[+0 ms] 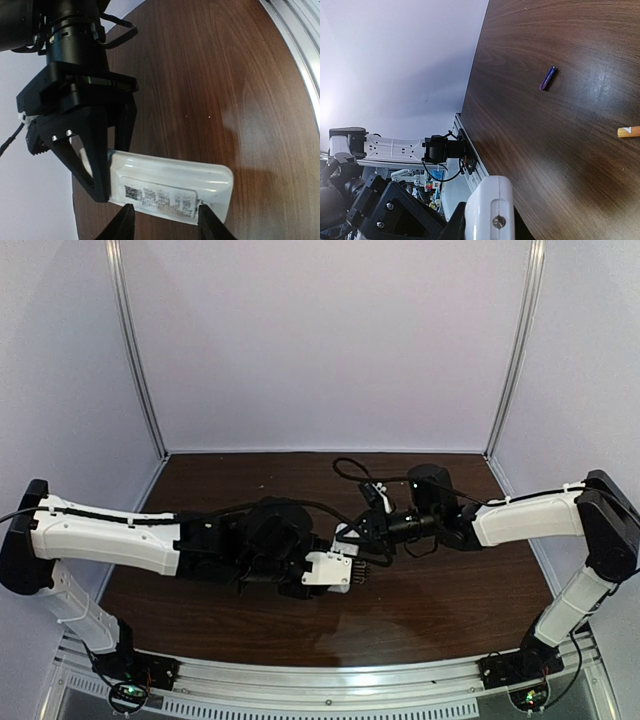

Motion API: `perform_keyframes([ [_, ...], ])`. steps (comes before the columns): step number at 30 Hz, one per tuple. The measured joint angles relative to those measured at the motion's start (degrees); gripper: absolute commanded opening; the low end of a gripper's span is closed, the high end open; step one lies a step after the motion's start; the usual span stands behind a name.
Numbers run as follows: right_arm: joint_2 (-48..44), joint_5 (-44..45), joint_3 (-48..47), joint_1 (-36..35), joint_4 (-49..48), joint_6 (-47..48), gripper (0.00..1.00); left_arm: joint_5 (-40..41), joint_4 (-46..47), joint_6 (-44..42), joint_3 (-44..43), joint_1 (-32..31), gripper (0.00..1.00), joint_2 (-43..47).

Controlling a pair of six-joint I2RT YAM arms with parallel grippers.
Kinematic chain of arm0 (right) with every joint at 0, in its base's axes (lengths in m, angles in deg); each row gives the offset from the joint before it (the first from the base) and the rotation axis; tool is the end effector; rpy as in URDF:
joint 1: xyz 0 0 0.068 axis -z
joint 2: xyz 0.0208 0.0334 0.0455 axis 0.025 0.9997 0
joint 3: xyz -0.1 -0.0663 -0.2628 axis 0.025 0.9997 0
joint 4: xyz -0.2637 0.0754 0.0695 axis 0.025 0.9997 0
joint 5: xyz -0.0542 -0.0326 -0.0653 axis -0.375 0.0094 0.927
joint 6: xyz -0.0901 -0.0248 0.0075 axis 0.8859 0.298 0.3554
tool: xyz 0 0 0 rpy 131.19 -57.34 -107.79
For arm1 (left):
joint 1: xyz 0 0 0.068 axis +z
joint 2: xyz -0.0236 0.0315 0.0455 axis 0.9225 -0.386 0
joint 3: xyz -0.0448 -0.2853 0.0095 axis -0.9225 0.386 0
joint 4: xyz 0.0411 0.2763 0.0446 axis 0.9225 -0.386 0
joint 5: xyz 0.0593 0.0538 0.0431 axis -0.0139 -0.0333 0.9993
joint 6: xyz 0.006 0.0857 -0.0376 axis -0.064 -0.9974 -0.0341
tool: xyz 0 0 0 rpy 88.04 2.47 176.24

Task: Load the batteries into the remote control
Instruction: Remove the battery cover from the remote control.

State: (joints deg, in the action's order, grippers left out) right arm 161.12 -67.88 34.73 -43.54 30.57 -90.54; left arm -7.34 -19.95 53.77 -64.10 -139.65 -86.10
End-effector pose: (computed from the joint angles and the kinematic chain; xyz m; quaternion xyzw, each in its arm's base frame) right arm 0.2405 0.3036 0.2013 -0.1218 0.7874 0.6021 0.0511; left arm 0.1370 -0.3745 0.2333 0.6977 0.5720 -0.0497 0.4285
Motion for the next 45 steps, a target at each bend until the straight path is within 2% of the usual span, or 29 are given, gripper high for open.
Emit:
perform_keyframes([
  [8, 0.7, -1.1, 0.0, -0.6, 1.6, 0.2, 0.0, 3.1, 4.8, 0.0, 0.5, 0.4, 0.47, 3.7],
  [12, 0.7, -1.1, 0.0, -0.5, 2.3, 0.2, 0.0, 3.0, 5.7, 0.0, 1.2, 0.4, 0.56, 4.8],
  [18, 0.7, -1.0, 0.0, -0.2, 2.8, 0.2, 0.0, -2.2, 4.0, 1.1, 2.7, 0.4, 0.66, 5.4],
  [32, 0.5, -1.0, 0.0, -0.2, 2.8, 0.2, 0.0, -6.5, 2.9, 1.3, 2.4, 0.4, 0.71, 3.0],
  [45, -0.3, -1.1, 0.0, -0.3, 2.7, 0.0, 0.0, -5.8, 2.9, 1.3, 2.2, 0.4, 0.68, 0.7],
])
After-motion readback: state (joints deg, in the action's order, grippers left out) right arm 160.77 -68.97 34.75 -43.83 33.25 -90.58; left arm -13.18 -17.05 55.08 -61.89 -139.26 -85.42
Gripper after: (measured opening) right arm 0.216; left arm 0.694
